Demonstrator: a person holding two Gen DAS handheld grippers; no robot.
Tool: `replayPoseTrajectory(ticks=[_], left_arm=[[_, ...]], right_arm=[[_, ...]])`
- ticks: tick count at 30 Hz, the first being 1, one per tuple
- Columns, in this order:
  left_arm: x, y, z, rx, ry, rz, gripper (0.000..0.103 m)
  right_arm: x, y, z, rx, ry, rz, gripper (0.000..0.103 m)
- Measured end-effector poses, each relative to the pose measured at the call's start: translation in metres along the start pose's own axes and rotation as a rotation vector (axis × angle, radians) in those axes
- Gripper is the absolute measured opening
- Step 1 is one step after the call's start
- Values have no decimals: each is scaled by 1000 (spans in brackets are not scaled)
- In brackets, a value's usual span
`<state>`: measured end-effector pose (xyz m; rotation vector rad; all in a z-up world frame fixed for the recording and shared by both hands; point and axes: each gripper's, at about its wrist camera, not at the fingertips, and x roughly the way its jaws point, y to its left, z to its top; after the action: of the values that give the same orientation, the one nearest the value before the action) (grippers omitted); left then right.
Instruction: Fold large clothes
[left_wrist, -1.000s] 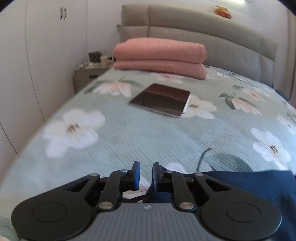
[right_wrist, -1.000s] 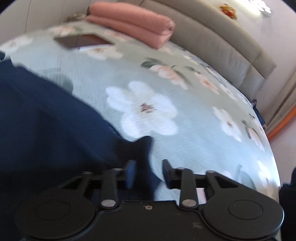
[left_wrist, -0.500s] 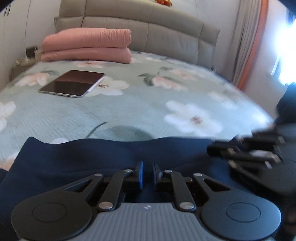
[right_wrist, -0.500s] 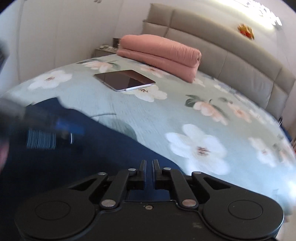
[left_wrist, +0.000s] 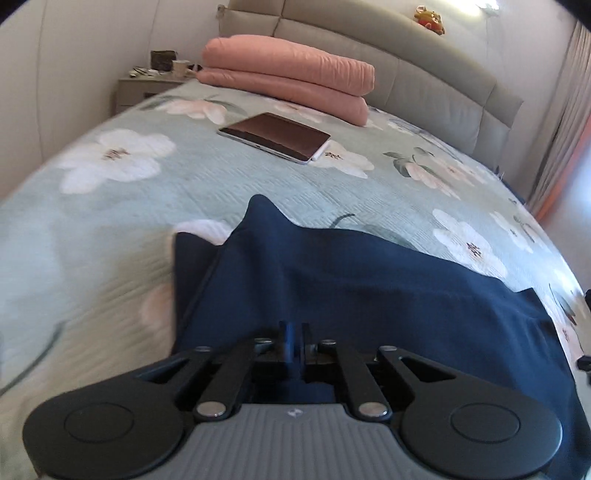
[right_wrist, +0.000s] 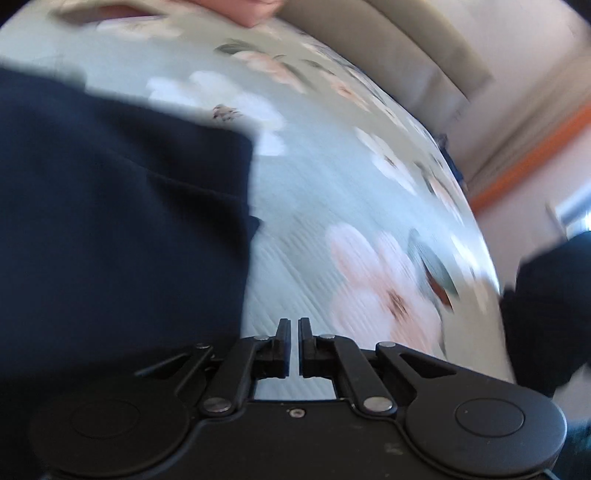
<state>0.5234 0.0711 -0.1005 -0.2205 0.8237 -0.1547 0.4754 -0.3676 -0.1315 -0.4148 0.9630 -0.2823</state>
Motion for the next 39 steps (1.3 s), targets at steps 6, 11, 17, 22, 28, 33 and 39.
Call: replayPoseTrajectory(ticks=[6,11,17,22,28,33,39], left_arm=[[-31,-12,-33,24,92,70,14],[-47,-30,-48,207,104,138,18],[-92,9,-55,-4,135,154,27],[-121,42,-70,-243,169,15,56],[-119,94,-106,-684,125,-190,71],[-100,87,-121,-717,147,-138,71],[-62,88,-130,-852,12,-211,78]], right_arm=[[-74,52,-35,-121,-21,200,6],[-52,73,-66,-172,105,144,5],[-74,53,-29,-44,140,145,7],[-109,58,6,170,-13,430,7],[-132,124,30,175,-111,508,7],[-132,148,22,191,-126,449,7],[-109,160,12,228,-69,406,7]])
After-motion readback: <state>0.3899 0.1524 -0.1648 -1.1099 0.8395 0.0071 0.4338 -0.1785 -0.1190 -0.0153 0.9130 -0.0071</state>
